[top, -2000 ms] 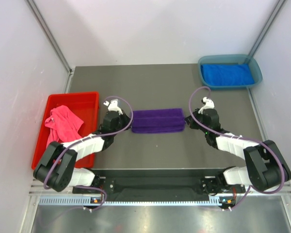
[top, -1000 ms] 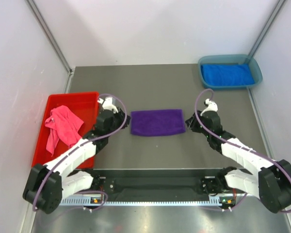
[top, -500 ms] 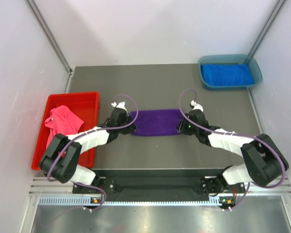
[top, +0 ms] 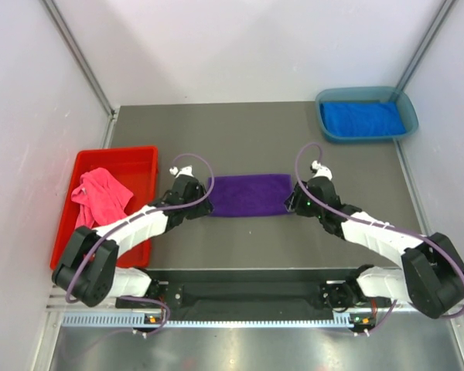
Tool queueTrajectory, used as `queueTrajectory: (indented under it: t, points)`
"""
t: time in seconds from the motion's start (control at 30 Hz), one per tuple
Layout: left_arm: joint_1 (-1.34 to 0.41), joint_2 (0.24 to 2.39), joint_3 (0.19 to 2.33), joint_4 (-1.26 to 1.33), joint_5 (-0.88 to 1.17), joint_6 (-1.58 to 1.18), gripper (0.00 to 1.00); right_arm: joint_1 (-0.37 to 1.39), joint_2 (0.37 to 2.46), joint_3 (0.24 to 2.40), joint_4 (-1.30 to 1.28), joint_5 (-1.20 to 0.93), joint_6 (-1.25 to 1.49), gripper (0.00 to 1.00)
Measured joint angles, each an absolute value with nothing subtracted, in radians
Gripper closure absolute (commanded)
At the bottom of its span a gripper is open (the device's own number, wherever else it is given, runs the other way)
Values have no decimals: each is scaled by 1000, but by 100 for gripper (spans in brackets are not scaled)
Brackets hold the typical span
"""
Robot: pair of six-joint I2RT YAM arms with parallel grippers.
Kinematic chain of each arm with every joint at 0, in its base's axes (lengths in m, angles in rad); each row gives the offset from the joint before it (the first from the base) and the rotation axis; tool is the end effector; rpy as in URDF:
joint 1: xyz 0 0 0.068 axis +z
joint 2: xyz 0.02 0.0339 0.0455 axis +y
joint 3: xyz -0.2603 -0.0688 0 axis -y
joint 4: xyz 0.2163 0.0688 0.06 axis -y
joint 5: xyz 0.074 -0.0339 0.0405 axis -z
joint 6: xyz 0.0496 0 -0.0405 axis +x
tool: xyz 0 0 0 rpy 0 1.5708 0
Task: Fold and stack the towels
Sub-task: Fold the towel
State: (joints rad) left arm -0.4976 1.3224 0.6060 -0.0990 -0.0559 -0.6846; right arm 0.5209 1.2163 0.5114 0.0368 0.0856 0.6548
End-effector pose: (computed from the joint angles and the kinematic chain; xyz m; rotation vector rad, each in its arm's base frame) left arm 0.2150 -0.1137 0.1791 -0.2549 2.4283 -0.4831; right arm 0.2017 0.1109 0.1867 0.2008 2.2831 0.5343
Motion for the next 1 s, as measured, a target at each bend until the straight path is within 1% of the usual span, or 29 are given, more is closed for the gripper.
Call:
queueTrajectory:
  t: [0.03, 0.17, 0.23, 0.37, 0.53, 0.8, 0.87, 1.0]
  points:
    - [-498, 1316, 606, -114, -60, -697, 50, 519, 1209, 506, 31, 88, 655, 53]
    - [-498, 1295, 579, -128, -60, -744, 46, 506, 1193, 477, 12, 91, 656, 49]
    - [-498, 1289, 553, -123, -58, -767, 46, 496, 1193, 468, 6, 89, 656, 45]
    - [-498, 1286, 515, -91, -38, -812, 47, 481, 1194, 463, 12, 82, 659, 43]
    - [-498, 1307, 487, 10, -15, -872, 51, 470, 1227, 451, 46, 57, 678, 44]
    - [-498, 1303, 437, 116, -11, -934, 51, 467, 1264, 410, 132, 17, 720, 46]
    - [-498, 1293, 426, 125, -11, -943, 52, 467, 1266, 404, 148, 13, 730, 48]
    - [-498, 1246, 391, 128, 10, -949, 52, 466, 1267, 398, 160, 8, 742, 48]
